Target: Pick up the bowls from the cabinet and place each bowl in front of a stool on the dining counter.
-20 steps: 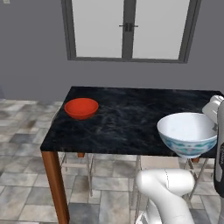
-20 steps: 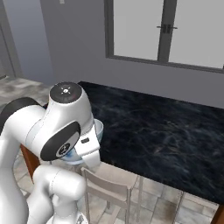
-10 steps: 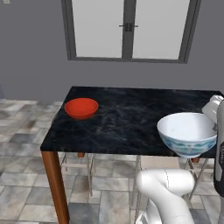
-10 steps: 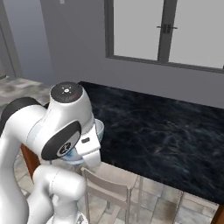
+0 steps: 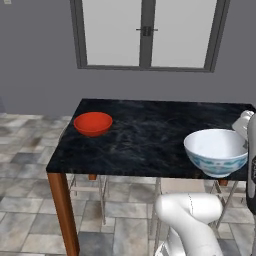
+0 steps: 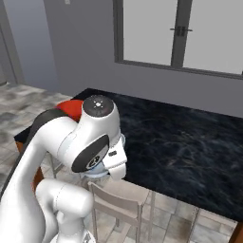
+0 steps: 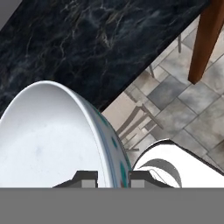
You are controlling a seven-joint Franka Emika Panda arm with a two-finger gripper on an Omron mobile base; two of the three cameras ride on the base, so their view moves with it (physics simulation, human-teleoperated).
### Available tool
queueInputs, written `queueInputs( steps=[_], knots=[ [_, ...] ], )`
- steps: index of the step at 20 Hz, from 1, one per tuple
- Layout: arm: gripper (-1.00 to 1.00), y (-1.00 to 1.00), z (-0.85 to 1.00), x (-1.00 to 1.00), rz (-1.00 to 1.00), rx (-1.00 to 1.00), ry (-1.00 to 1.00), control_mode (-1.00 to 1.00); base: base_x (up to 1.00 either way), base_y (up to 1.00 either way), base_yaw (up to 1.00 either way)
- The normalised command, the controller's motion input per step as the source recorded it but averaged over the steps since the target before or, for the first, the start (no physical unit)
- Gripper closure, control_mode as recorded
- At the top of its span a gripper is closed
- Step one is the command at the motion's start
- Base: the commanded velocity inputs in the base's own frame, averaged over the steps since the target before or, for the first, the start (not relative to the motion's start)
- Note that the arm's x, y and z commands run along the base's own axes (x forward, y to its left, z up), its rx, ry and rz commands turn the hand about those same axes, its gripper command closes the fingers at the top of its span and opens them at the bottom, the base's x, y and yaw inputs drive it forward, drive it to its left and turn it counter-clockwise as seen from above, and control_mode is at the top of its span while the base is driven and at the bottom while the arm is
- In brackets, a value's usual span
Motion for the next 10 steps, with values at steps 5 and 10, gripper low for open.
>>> queueInputs(
  steps=[5,10],
  knots=[
    [1.0,-0.26,-0.35,0.42,0.0,0.0,-0.1,-1.0,0.0,0.0,0.0],
    [1.0,-0.2,-0.37,0.54,0.0,0.0,-0.13,-1.0,0.0,0.0,0.0]
  ],
)
